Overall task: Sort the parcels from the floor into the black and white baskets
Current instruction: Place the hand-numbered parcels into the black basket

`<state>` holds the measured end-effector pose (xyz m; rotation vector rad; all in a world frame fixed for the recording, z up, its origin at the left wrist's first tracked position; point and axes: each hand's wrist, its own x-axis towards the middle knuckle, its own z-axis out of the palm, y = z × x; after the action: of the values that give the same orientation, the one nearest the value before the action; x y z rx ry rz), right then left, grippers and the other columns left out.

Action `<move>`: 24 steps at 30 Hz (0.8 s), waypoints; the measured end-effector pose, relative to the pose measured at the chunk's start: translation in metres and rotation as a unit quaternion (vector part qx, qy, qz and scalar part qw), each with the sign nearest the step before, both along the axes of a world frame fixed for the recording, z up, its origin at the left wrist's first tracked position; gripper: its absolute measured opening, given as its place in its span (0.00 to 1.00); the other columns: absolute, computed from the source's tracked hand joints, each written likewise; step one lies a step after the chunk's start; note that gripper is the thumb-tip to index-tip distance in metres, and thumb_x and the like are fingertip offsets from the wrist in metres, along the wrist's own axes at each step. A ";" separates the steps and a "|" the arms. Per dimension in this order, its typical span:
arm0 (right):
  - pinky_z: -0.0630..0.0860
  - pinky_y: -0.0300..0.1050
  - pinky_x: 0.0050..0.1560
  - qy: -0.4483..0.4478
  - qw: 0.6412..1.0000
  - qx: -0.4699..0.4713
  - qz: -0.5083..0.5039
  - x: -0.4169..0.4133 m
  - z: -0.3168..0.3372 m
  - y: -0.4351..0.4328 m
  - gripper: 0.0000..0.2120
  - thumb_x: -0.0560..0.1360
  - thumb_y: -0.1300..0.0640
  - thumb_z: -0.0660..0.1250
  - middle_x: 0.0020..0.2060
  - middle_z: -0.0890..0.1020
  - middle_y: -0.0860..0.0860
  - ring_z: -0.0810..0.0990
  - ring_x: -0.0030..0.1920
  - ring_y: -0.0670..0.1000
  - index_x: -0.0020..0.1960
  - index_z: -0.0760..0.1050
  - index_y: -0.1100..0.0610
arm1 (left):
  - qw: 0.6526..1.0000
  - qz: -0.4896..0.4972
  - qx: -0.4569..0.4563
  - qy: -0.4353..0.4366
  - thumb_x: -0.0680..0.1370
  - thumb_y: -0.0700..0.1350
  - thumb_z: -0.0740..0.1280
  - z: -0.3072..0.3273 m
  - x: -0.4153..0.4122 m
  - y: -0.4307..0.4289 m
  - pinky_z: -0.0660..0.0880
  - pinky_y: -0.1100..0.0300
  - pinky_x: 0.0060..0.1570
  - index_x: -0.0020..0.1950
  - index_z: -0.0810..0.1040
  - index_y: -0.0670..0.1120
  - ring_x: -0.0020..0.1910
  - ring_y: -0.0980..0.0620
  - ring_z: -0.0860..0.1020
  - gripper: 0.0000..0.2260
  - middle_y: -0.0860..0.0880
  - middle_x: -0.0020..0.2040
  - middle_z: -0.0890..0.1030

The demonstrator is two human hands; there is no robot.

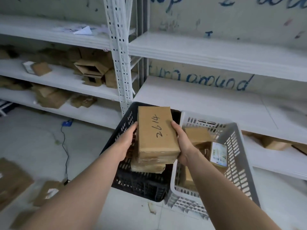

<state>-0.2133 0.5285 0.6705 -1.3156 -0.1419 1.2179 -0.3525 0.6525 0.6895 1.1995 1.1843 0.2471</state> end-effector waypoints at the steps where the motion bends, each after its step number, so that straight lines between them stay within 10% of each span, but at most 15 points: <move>1: 0.77 0.54 0.57 0.012 1.000 -0.002 0.005 0.006 -0.009 0.012 0.28 0.75 0.33 0.61 0.51 0.85 0.57 0.83 0.51 0.58 0.60 0.79 0.54 | 1.000 0.007 -0.007 0.004 0.76 0.69 0.57 -0.008 0.005 0.010 0.62 0.43 0.70 0.74 0.67 0.53 0.71 0.44 0.67 0.31 0.45 0.74 0.68; 8: 0.74 0.59 0.65 0.056 0.997 -0.036 0.033 0.049 -0.078 0.093 0.33 0.68 0.30 0.66 0.55 0.84 0.56 0.82 0.57 0.59 0.64 0.77 0.51 | 0.997 0.047 -0.050 0.042 0.78 0.66 0.56 -0.060 0.047 0.076 0.67 0.46 0.67 0.74 0.66 0.51 0.69 0.42 0.69 0.30 0.43 0.72 0.70; 24: 0.77 0.49 0.46 0.147 0.979 -0.105 -0.095 0.116 -0.199 0.186 0.26 0.76 0.38 0.60 0.49 0.86 0.57 0.83 0.50 0.57 0.60 0.79 0.58 | 0.974 -0.057 -0.215 0.037 0.72 0.70 0.62 -0.198 0.146 0.206 0.74 0.45 0.60 0.60 0.79 0.52 0.54 0.42 0.80 0.28 0.43 0.53 0.83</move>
<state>-0.0972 0.7145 0.4720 -1.2801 0.3253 1.2710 -0.2063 0.8585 0.4911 0.8946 1.1556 -0.1401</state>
